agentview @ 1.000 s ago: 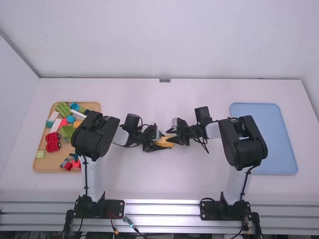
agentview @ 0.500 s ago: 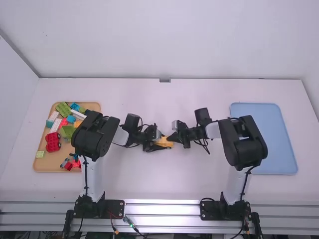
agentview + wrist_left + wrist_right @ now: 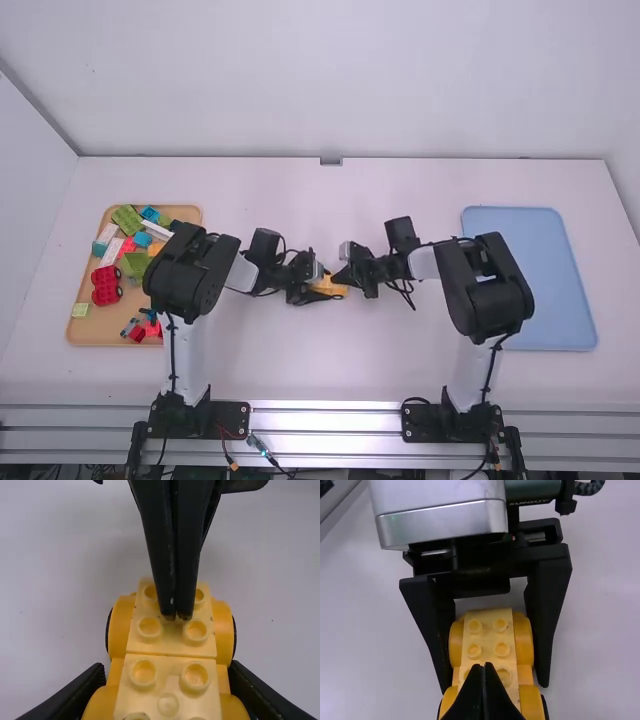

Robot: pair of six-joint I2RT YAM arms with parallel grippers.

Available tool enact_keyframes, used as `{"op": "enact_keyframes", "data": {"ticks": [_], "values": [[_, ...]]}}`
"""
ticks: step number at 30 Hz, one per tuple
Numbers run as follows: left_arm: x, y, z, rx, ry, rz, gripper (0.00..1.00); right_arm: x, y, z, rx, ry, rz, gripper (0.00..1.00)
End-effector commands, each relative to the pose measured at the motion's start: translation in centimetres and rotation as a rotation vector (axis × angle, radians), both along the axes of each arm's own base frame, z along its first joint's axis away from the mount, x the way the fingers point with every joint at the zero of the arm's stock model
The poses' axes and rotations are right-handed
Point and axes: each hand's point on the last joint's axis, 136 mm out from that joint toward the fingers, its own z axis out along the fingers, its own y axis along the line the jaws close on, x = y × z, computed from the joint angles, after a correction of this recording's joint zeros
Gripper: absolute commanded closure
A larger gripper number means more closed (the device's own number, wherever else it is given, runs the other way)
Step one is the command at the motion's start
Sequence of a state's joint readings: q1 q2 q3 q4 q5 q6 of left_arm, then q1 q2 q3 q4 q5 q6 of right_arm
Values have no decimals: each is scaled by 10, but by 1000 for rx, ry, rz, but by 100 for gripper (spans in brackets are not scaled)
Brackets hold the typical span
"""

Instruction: Assemble lego blocks to make yellow taxi

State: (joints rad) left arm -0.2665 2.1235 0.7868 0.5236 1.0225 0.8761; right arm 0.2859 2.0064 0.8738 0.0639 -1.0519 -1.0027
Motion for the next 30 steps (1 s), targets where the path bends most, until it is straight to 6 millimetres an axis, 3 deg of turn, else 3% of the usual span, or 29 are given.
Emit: {"op": "enact_keyframes", "data": {"ticks": [1,12,16,20,24,27,28,30], "values": [[-8,0,-12,24,56,10,42,-6,-5,-25,-120,30,-25,100],[-6,1,-12,22,69,24,42,-18,-16,-38,-123,52,-59,100],[-7,-1,-12,21,69,17,42,-13,-21,-50,-204,86,-124,100],[-5,0,-11,22,67,23,42,-16,-15,-50,-210,65,-104,100],[-4,0,-10,20,67,22,42,0,-9,-37,-174,19,-105,100],[-4,-1,-11,22,62,19,42,15,-2,1,-56,-34,-79,100],[-4,-1,-11,22,62,19,42,15,-2,1,-56,-34,-79,100],[-4,-1,-10,20,60,18,42,19,-1,28,20,-105,-45,100]]}}
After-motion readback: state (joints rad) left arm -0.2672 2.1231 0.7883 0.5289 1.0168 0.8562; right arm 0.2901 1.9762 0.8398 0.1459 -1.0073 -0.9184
